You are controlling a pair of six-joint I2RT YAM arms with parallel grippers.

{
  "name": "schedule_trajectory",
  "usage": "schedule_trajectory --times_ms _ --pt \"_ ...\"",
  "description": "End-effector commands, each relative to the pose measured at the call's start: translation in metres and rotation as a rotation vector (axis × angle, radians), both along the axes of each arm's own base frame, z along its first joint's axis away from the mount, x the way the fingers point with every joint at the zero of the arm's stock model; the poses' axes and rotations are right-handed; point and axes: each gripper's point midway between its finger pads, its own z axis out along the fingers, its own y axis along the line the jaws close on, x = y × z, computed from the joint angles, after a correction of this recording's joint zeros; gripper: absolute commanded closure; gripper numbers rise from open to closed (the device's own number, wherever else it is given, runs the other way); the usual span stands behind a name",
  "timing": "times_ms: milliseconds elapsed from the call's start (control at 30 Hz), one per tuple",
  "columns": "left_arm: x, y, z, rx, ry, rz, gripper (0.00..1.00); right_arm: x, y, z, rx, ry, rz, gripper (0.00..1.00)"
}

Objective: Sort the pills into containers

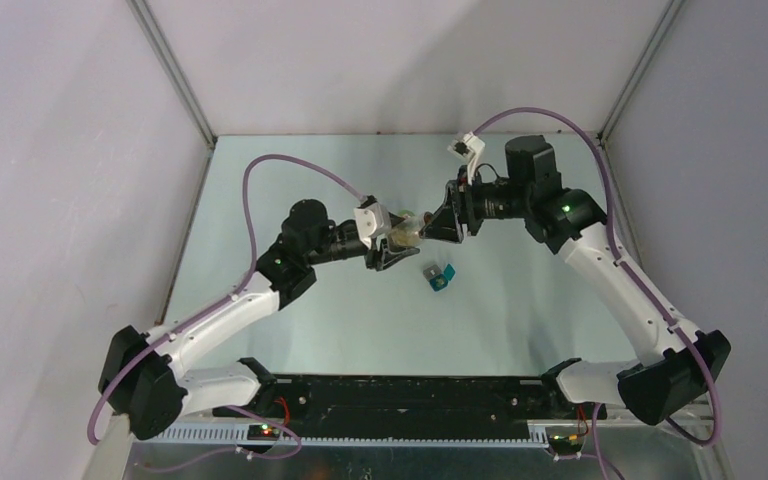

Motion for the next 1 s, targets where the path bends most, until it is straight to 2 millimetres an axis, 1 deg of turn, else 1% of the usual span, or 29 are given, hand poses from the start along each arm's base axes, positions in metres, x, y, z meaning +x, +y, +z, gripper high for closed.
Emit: schedule_trajectory --times_ms 0,67,167,267,300,333,367,400,433,467,500,533,567,600,633,667,700,733,767,800,833,867,900,967 --pt "-0.003 -0.006 0.027 -0.045 -0.055 -0.043 1.0 0.027 0.003 0.013 0.037 -0.033 -0.139 0.5" --pt "-0.002 -0.007 0.026 -0.043 -0.054 -0.042 1.0 0.032 0.006 0.016 0.072 0.0 -0.178 0.54" --pt "0.002 -0.007 0.023 -0.039 -0.055 -0.025 1.0 0.04 0.011 0.017 0.108 0.048 -0.246 0.56" --pt "0.013 -0.005 0.024 -0.044 -0.055 0.034 1.0 0.045 0.016 0.018 0.14 0.114 -0.317 0.62" --pt "0.017 -0.005 0.023 -0.044 -0.054 0.051 1.0 0.053 0.014 0.017 0.141 0.127 -0.377 0.63" --pt "0.021 -0.004 0.025 -0.048 -0.056 0.076 1.0 0.054 0.014 0.019 0.162 0.175 -0.413 0.65" --pt "0.023 -0.004 0.023 -0.046 -0.054 0.085 1.0 0.06 0.012 0.018 0.168 0.185 -0.462 0.65" --pt "0.027 -0.003 0.024 -0.048 -0.054 0.104 1.0 0.063 0.012 0.019 0.189 0.231 -0.502 0.67" --pt "0.029 -0.002 0.022 -0.046 -0.052 0.113 1.0 0.068 0.011 0.02 0.197 0.243 -0.538 0.69" --pt "0.03 -0.002 0.021 -0.046 -0.049 0.123 1.0 0.067 0.014 0.024 0.214 0.264 -0.546 0.67" --pt "0.032 -0.002 0.021 -0.044 -0.047 0.127 1.0 0.07 0.014 0.029 0.22 0.256 -0.562 0.52" --pt "0.032 -0.002 0.02 -0.043 -0.045 0.132 1.0 0.067 0.017 0.03 0.205 0.228 -0.551 0.42" --pt "0.033 -0.002 0.019 -0.04 -0.039 0.135 1.0 0.067 0.015 0.036 0.188 0.155 -0.533 0.25" --pt "0.033 -0.001 0.017 -0.038 -0.031 0.142 1.0 0.066 0.014 0.037 0.174 0.118 -0.524 0.17" --pt "0.035 0.0 0.016 -0.035 -0.026 0.155 1.0 0.064 0.008 0.04 0.149 0.045 -0.506 0.07" --pt "0.035 0.0 0.014 -0.03 -0.016 0.157 1.0 0.062 0.005 0.042 0.143 0.014 -0.485 0.04" --pt "0.035 0.0 0.012 -0.025 -0.01 0.156 1.0 0.061 -0.005 0.046 0.129 -0.057 -0.461 0.02" --pt "0.034 0.0 0.01 -0.024 -0.006 0.15 1.0 0.044 0.0 0.05 0.143 -0.07 -0.338 0.01" --pt "0.031 -0.002 0.01 -0.025 -0.002 0.133 1.0 0.037 -0.009 0.05 0.126 -0.135 -0.263 0.01" --pt "0.029 -0.002 0.01 -0.025 -0.001 0.123 1.0 0.015 -0.005 0.051 0.139 -0.139 -0.12 0.01" --pt "0.025 -0.004 0.011 -0.029 0.0 0.098 1.0 0.008 -0.012 0.042 0.099 -0.172 -0.065 0.01" --pt "0.023 -0.005 0.012 -0.032 -0.003 0.084 1.0 -0.002 -0.013 0.039 0.095 -0.168 -0.006 0.01" --pt "0.017 -0.007 0.013 -0.034 -0.005 0.046 1.0 -0.006 -0.02 0.028 0.057 -0.172 0.02 0.01" --pt "0.009 -0.01 0.014 -0.034 -0.005 -0.002 1.0 -0.014 -0.024 0.018 0.034 -0.157 0.075 0.02"
